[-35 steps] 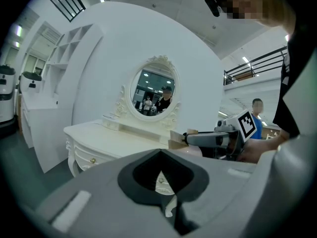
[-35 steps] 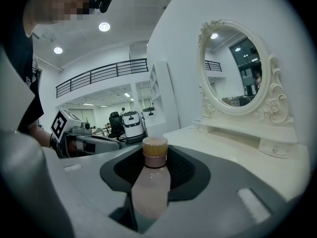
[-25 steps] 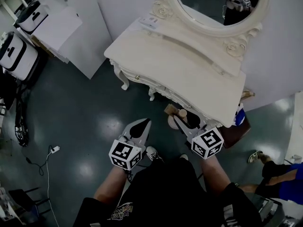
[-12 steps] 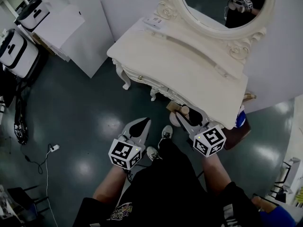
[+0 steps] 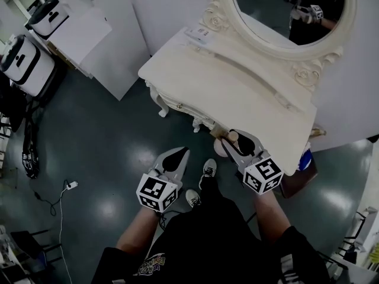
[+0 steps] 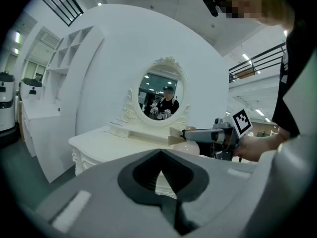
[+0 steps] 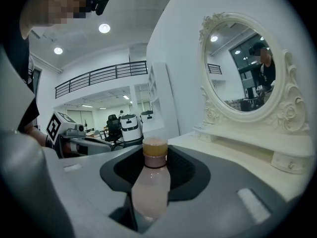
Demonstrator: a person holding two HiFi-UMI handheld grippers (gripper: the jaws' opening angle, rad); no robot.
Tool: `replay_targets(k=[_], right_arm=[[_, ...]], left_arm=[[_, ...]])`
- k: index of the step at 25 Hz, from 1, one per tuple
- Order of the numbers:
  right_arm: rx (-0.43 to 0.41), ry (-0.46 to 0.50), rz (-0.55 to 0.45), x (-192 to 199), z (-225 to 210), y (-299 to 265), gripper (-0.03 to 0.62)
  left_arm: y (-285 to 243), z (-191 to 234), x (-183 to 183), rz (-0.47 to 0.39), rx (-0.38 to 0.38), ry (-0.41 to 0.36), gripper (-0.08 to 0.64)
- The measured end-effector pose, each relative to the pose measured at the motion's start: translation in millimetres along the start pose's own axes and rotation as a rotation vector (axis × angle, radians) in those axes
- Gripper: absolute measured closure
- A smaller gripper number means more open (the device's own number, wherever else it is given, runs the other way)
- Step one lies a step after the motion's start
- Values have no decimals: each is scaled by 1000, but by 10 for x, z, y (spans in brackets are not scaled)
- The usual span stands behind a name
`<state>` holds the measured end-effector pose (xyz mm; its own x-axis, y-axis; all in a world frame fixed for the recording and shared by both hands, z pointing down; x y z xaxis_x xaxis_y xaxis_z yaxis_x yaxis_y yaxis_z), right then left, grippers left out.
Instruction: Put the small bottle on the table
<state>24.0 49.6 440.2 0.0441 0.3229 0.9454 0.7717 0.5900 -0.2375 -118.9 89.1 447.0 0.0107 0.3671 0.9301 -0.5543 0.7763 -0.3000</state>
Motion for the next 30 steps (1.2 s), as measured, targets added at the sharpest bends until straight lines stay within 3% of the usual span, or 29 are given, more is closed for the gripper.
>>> replay_targets(k=[30], right_arm=[[49, -9, 0, -410, -1667, -412, 426]], left_arm=[[-1854, 213, -616, 4, 102, -36, 560]])
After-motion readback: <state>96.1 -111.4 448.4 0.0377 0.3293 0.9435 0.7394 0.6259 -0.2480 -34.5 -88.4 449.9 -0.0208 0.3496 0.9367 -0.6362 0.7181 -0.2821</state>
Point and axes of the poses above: the fingertips, and each gripper's own axes: y backward along the fingers, z to its left, x out of its underside, the point moved 2 cm from there along y, backward along the fingers, and after that the axes turned 7 degrees about -x, right-handed, at the moved point
